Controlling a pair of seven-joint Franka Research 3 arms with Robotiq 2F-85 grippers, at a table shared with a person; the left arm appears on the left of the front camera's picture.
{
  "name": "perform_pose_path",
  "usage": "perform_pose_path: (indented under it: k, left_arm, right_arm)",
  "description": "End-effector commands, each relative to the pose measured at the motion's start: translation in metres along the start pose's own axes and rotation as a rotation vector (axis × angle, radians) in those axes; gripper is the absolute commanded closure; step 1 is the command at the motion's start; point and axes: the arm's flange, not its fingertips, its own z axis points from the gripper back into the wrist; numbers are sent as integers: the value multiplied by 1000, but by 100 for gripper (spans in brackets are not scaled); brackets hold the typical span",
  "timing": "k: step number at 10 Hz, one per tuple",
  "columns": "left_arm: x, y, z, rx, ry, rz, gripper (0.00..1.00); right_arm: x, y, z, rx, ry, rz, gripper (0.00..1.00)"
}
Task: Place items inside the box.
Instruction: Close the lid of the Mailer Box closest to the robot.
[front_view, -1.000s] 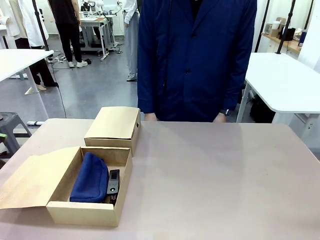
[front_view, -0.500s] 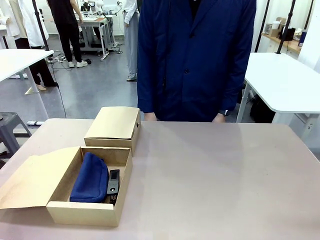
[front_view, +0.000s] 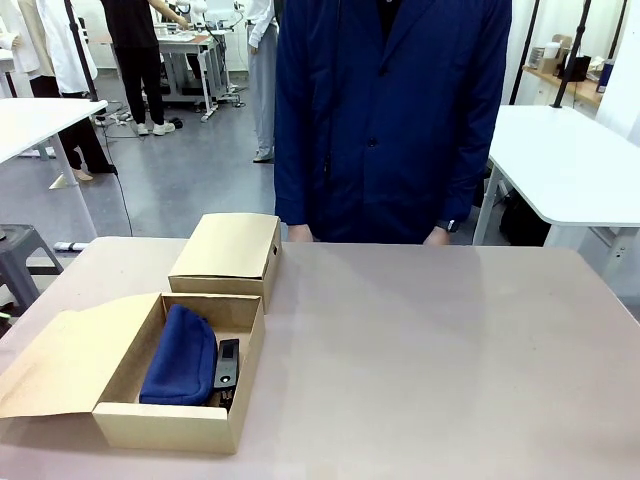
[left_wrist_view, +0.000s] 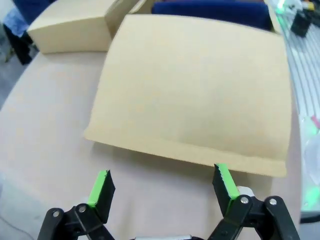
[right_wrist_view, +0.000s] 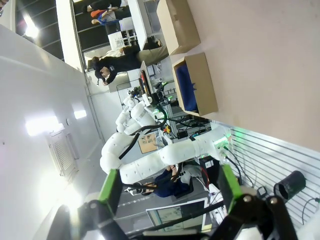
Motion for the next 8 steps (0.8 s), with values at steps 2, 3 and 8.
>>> perform_pose_path:
  k: [2, 3, 8]
  left_arm:
    - [-40, 0, 6, -30, 178, -91, 0]
    - [-50, -1, 10, -21, 209, -96, 0]
    - [-51, -7, -2, -24, 107, -119, 0]
  right_arm:
    - [0, 3, -2, 23, -2, 9, 0]
    - [0, 3, -2, 23, -2, 9, 0]
    - [0, 3, -2, 23, -2, 9, 0]
